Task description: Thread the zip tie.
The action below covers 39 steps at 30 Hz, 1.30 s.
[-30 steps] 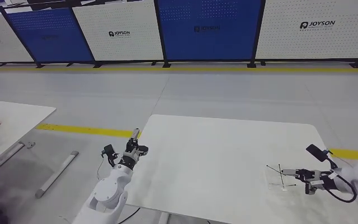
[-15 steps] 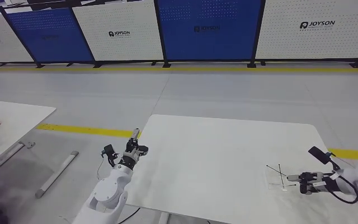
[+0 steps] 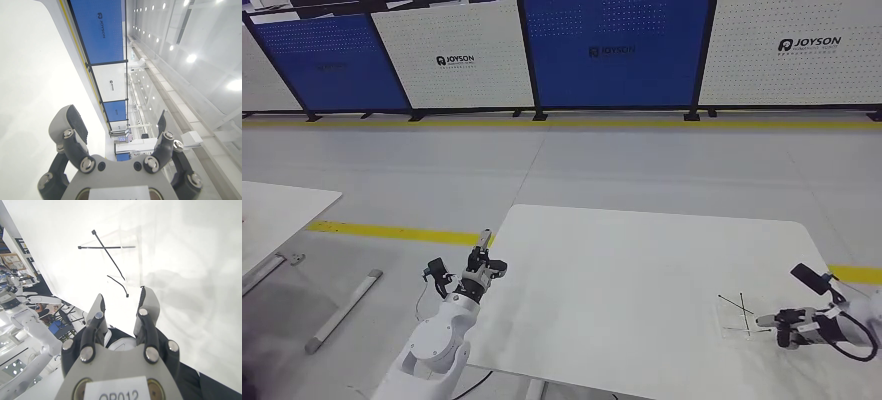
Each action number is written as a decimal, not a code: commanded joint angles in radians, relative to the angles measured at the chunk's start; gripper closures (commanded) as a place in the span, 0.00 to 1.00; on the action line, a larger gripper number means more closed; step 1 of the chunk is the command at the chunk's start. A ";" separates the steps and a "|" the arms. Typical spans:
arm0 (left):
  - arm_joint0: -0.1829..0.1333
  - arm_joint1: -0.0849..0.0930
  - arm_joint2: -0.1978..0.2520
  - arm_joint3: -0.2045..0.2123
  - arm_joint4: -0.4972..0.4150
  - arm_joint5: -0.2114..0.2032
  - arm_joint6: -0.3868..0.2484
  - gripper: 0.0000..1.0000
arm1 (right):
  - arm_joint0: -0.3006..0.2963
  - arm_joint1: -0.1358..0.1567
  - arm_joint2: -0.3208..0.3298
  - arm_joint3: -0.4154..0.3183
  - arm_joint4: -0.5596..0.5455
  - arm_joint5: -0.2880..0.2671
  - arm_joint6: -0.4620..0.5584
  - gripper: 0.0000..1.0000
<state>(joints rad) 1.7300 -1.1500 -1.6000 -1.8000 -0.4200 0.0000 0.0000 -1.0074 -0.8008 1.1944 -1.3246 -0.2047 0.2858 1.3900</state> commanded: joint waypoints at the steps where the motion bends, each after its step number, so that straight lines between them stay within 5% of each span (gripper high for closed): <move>1: 0.000 0.000 0.000 0.000 0.000 0.000 0.000 0.00 | 0.009 0.000 -0.011 0.007 0.000 0.004 0.000 0.69; 20: 0.000 0.000 0.000 0.000 0.000 0.000 0.000 0.00 | 0.074 0.001 -0.093 0.056 -0.007 0.031 0.000 0.82; 29: 0.000 0.000 0.000 0.000 0.000 0.000 0.000 0.00 | 0.093 0.004 -0.116 0.066 -0.006 0.028 0.000 1.00; 39: 0.000 0.000 0.000 0.000 0.000 0.000 0.000 0.00 | 0.054 0.024 -0.050 0.023 0.026 0.004 -0.028 1.00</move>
<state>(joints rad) 1.7300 -1.1500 -1.6000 -1.8000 -0.4200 0.0000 0.0000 -0.9415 -0.7811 1.1267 -1.2912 -0.1883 0.2916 1.3726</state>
